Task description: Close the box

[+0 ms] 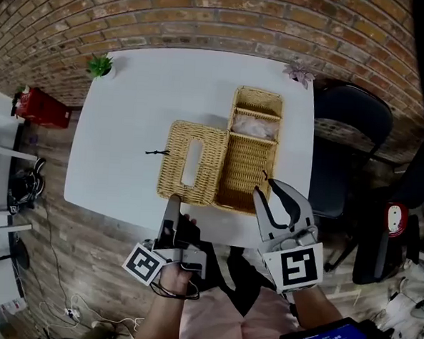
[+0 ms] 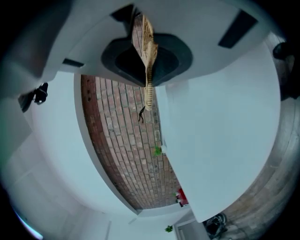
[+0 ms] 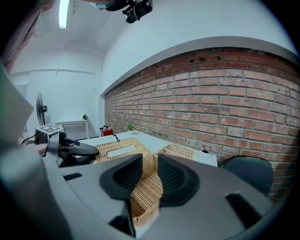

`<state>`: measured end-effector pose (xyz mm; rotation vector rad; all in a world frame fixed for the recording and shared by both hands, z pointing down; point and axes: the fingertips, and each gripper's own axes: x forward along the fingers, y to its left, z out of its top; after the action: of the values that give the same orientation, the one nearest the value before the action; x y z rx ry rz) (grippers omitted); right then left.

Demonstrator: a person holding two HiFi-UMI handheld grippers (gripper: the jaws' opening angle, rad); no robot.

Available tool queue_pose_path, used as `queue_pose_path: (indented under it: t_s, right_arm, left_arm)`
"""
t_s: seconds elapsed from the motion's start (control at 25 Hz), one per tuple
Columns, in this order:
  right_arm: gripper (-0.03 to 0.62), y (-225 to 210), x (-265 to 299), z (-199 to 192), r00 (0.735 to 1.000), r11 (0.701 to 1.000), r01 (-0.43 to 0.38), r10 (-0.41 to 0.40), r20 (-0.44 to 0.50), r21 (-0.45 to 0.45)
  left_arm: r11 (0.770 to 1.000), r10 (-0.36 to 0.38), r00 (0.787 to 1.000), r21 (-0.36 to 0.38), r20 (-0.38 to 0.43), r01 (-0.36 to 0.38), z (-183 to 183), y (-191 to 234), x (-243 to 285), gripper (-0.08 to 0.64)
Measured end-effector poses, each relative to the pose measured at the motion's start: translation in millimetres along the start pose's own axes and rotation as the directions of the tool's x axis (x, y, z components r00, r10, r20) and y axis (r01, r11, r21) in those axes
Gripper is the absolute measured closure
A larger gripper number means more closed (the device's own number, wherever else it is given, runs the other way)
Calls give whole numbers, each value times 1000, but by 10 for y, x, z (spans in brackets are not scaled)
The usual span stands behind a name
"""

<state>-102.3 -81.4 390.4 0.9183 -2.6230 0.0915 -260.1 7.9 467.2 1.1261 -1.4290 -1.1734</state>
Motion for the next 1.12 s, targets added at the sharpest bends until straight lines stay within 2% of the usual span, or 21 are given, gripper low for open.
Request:
queue_pose_path:
  t_s: [0.2, 0.44, 0.76, 1.12]
  right_arm:
    - [486, -9, -16, 9, 1000, 1000, -18, 18, -8, 9]
    - [481, -18, -58, 20, 999, 999, -31, 32, -17, 34]
    - [476, -22, -92, -43, 998, 996, -44, 47, -50, 74]
    - [476, -83, -143, -74, 998, 994, -42, 47, -49, 101]
  left_arm:
    - [986, -6, 999, 165, -40, 13, -63, -227, -42, 511]
    - [942, 8, 995, 334, -103, 27, -196, -403, -97, 508]
    - [855, -4, 981, 508, -192, 103, -404, -653, -112, 499]
    - [733, 21, 957, 655, -289, 182, -651, -790, -130, 492]
